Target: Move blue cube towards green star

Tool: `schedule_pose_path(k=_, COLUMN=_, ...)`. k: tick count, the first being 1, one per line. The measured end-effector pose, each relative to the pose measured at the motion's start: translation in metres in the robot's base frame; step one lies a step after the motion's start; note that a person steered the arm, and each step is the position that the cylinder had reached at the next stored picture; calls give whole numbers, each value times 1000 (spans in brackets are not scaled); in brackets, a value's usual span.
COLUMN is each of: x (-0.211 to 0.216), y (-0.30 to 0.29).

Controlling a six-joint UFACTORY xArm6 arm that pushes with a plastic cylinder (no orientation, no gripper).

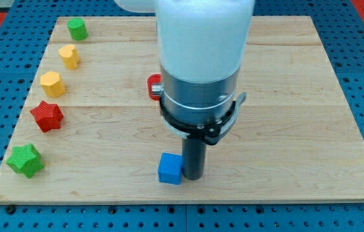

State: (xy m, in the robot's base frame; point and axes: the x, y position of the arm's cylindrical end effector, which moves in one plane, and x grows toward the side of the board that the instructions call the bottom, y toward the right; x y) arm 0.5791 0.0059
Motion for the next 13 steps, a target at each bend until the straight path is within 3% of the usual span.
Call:
schedule_pose_path(k=2, x=-25, y=-21)
schedule_pose_path(k=3, x=-27, y=29)
schedule_pose_path(k=4, x=-35, y=145)
schedule_pose_path(k=6, x=-35, y=167)
schedule_pose_path(k=8, x=-36, y=79)
schedule_pose_path(k=10, x=14, y=-45)
schedule_pose_path(k=11, x=3, y=-55)
schedule_pose_path(k=12, x=-11, y=-12)
schedule_pose_path(k=13, x=-14, y=-56)
